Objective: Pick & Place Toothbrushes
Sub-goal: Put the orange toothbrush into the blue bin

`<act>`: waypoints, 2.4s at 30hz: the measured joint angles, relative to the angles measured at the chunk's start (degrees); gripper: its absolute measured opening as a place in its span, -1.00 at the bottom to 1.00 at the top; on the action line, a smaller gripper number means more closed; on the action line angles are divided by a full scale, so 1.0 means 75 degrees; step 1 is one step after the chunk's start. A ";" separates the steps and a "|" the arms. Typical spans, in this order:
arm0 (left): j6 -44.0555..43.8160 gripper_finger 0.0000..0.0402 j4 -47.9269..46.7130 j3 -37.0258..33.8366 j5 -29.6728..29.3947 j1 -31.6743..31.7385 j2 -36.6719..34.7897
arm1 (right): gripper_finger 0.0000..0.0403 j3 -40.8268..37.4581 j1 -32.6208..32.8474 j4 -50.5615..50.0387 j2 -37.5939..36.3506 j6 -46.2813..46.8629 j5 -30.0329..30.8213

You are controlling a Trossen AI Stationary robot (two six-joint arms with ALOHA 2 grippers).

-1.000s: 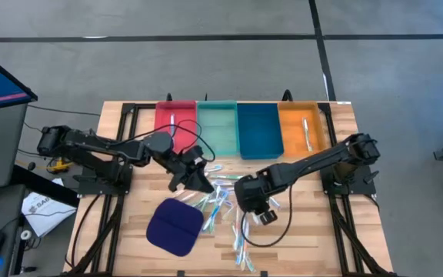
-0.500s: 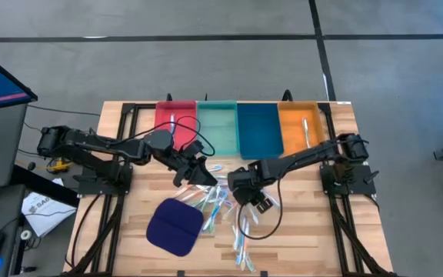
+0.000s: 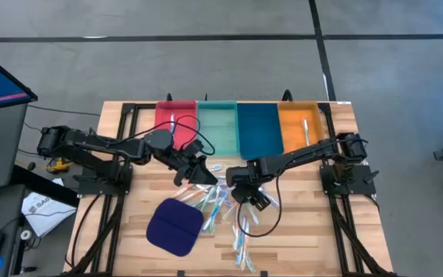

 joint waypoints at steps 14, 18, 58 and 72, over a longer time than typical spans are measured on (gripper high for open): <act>0.0080 -0.67 -0.0024 0.0000 -0.0366 0.0000 0.0003 | 0.04 -0.0207 -0.0153 0.0168 0.0099 -0.0561 -0.0540; 0.0087 -0.67 -0.0024 0.0000 -0.0500 0.0000 0.0003 | -0.02 -0.0296 -0.0335 -0.0015 0.0487 -0.0494 -0.1115; -0.0019 -0.67 -0.0018 0.0000 -0.0743 0.0000 0.0006 | -0.25 -0.0677 -0.0502 0.0326 0.0469 -0.0260 -0.1212; -0.0066 -0.67 0.0011 0.0000 -0.0825 0.0000 0.0006 | -0.94 -0.0674 -0.0493 -0.0119 0.0469 0.1142 -0.1081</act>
